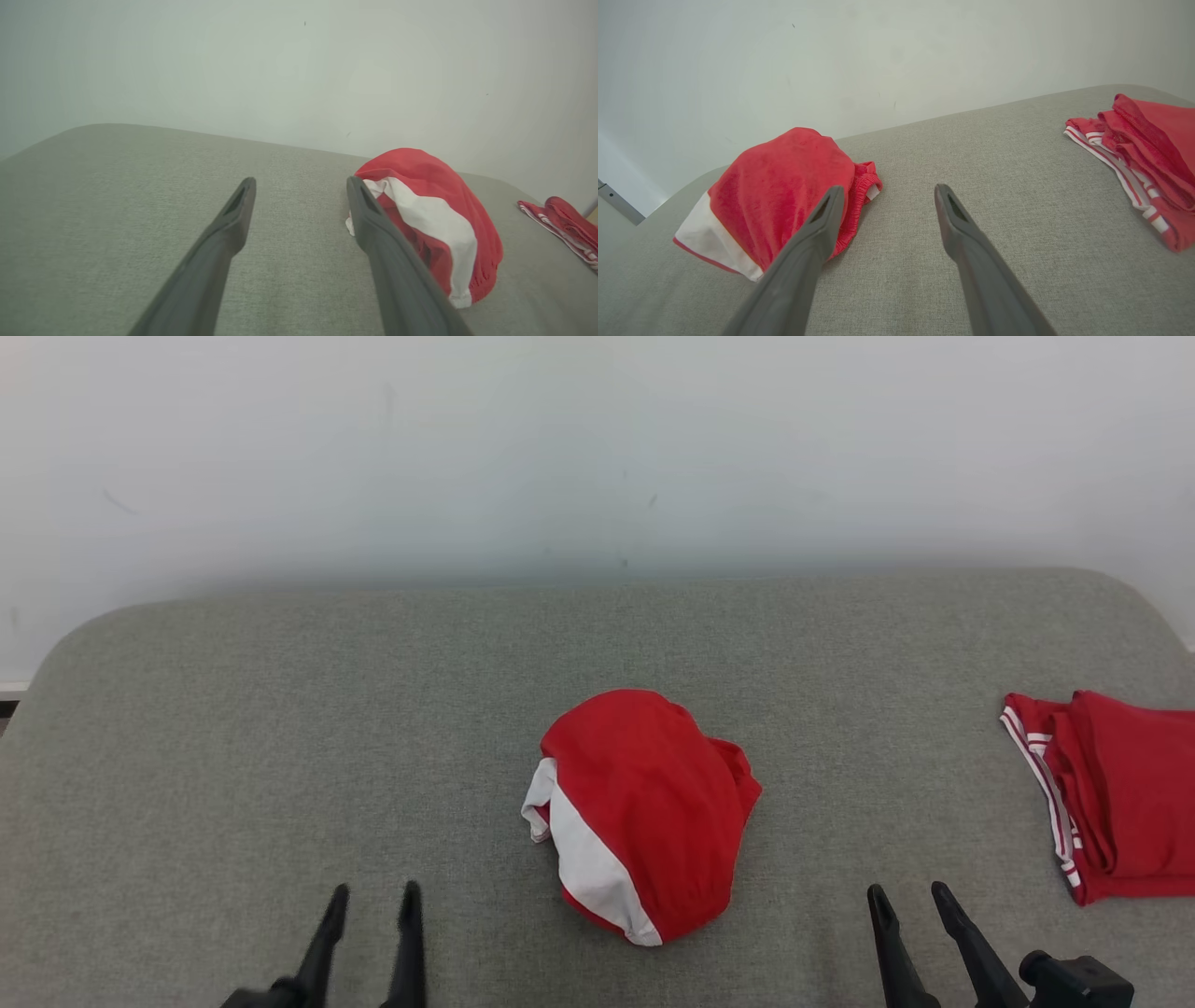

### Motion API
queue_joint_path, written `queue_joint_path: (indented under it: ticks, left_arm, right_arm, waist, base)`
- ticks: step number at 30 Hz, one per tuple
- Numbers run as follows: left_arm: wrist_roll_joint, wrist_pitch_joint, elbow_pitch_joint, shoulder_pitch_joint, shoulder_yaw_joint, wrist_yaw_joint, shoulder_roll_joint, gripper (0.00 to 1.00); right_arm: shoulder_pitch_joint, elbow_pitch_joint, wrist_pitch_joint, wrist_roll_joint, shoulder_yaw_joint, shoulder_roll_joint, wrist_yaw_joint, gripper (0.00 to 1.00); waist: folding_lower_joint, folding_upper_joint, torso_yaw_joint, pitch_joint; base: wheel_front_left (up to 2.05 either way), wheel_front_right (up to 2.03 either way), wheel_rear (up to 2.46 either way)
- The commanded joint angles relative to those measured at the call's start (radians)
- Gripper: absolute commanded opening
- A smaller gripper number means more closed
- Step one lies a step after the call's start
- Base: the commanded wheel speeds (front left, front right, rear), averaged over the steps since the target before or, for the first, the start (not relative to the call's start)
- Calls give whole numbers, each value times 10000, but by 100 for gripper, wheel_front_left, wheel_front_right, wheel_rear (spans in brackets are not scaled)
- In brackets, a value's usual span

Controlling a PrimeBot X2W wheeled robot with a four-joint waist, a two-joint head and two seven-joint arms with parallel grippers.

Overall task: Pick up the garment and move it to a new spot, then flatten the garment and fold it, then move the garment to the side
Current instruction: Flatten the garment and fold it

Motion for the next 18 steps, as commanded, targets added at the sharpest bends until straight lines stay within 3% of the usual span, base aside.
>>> queue_joint_path:
  ticks: [1,5,10,18]
  left_arm:
    - [-308,27,240,-376,-341,-10,-24,100]
    - [-1026,1171,955,-1719,-1491,-13,272,100]
    - [-2005,3478,2113,-3482,-2643,-15,569,100]
    - [-3041,5328,3735,-4969,-2378,276,595,100]
  right_arm:
    - [-55,-23,-15,51,38,-30,-25,100]
    - [-101,-32,26,65,113,-51,-25,100]
    - [-242,-42,73,73,302,-81,-25,100]
    - [-448,-7,21,78,447,-68,-25,100]
  waist:
    - [0,0,-77,35]
    - [0,0,-235,105]
    - [0,0,-619,240]
    - [0,0,-1560,563]
  base:
    - [0,0,0]
    - [0,0,0]
    - [0,0,0]
    - [0,0,0]
